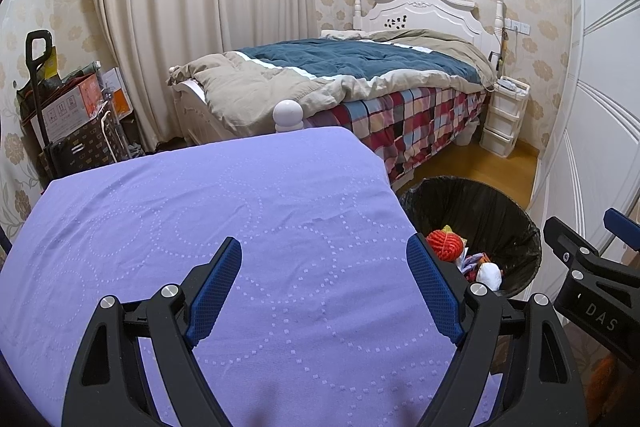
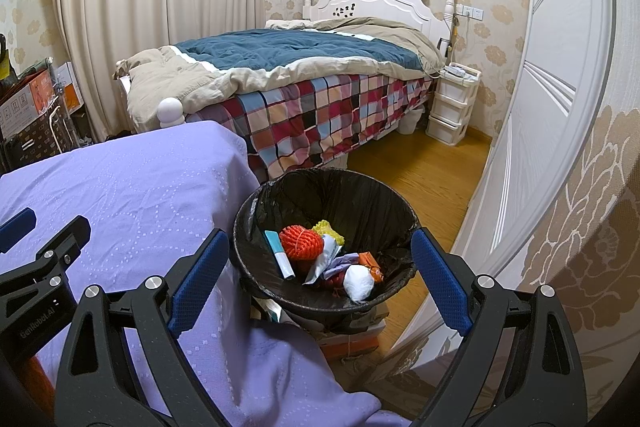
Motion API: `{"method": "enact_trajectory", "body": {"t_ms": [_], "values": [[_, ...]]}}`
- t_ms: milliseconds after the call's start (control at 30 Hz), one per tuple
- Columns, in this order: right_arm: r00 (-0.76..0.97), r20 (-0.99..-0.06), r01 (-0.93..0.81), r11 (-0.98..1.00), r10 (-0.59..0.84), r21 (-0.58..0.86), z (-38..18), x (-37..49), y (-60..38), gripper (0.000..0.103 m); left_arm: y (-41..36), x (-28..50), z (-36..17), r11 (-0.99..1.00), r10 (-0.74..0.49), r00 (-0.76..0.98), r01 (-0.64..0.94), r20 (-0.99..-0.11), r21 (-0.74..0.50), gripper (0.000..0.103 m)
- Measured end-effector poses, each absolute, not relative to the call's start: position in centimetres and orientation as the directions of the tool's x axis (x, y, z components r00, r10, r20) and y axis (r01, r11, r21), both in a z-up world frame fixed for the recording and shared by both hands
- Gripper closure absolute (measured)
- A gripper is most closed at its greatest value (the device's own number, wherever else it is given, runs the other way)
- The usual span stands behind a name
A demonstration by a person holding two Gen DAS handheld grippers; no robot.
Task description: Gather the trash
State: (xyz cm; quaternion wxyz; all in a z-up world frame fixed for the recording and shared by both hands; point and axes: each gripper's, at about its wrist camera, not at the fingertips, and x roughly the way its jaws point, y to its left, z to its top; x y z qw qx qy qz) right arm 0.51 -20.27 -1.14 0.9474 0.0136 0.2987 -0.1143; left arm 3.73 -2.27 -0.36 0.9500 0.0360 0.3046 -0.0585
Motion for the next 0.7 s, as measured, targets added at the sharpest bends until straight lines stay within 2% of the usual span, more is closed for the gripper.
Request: {"method": "enact_trajectory", "body": {"t_ms": [700], "values": [[0.796, -0.569, 0.225, 0.973, -0.209, -0.043, -1.2, 0.54, -20.24, 0.013, -2.23, 3.4, 0.12, 0.99, -0.093, 0.815, 0.136, -0.572, 0.033, 0.021]]}}
